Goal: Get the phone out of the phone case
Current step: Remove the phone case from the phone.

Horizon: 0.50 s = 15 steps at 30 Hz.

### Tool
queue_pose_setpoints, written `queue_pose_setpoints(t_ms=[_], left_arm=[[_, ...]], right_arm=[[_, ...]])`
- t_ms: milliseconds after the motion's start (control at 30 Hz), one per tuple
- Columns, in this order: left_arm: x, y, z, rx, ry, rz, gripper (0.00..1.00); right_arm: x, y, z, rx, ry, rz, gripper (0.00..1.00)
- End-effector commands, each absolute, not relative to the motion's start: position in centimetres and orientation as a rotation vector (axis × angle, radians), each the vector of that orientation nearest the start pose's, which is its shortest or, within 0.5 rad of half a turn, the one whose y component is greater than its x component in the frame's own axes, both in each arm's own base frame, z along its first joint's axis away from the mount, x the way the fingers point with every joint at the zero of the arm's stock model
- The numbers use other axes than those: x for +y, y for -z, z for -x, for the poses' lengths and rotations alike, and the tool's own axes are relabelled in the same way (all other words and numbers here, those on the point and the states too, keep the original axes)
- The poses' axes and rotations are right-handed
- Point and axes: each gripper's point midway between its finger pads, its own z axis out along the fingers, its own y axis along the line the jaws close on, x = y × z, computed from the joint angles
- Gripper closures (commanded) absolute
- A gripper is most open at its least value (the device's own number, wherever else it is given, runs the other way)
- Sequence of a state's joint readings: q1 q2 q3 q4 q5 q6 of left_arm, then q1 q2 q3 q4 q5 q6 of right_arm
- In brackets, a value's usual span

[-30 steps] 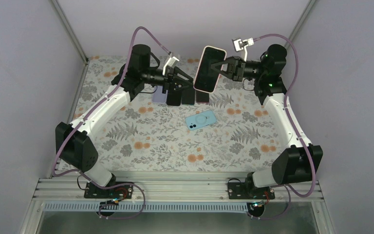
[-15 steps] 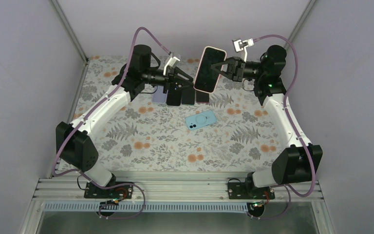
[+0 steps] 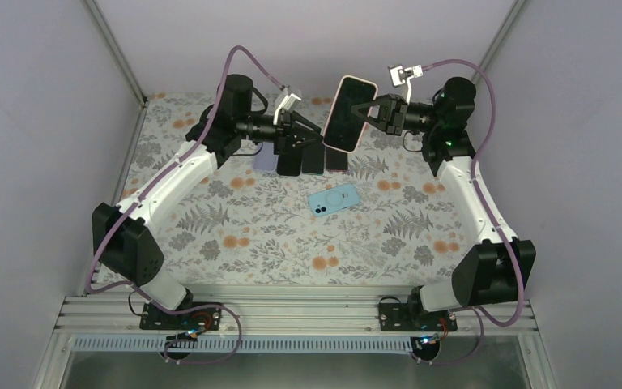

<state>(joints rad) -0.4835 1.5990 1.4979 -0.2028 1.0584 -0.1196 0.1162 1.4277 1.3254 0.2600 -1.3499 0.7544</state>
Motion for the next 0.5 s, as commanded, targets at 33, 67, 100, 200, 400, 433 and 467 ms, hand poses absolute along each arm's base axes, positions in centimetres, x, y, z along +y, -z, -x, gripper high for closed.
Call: queue_pose_setpoints(t_ms=[33,67,100,200,400,433,467], left_arm=[[-33.3,-34.6,-34.2,1.712,1.2,-0.992,0.69],[-33.2,-34.4,-34.5,1.723,1.186,-0.983,0.69],[-33.2,-34.2,-34.8,1.732,1.176,-0.975,0.7],[-33.3,-33.7,-35.2,1.751,1.168,-0.961,0.7],[-33.4,-33.3,-35.3,1.763,1.175,-0.959,0.7],[-33.4,-33.3,-35.3,1.765,1.174,-0.956,0.7],[-33.4,-33.4,-35.3,1.764,1.176,-0.957,0.7]], right_arm=[[21.2,-44.7,-29.1,1.547,-1.608,0.866,0.96],[21.2,-44.7,-28.9,1.546,-1.614,0.871,0.96],[21.3,-44.7,-28.8,1.545,-1.619,0.877,0.96],[21.5,-44.8,-28.4,1.538,-1.629,0.897,0.96],[22.1,-44.6,-27.6,1.534,-1.653,0.934,0.96],[22.2,-44.5,-27.4,1.535,-1.659,0.941,0.96],[22.4,-44.5,-27.3,1.533,-1.664,0.951,0.96]])
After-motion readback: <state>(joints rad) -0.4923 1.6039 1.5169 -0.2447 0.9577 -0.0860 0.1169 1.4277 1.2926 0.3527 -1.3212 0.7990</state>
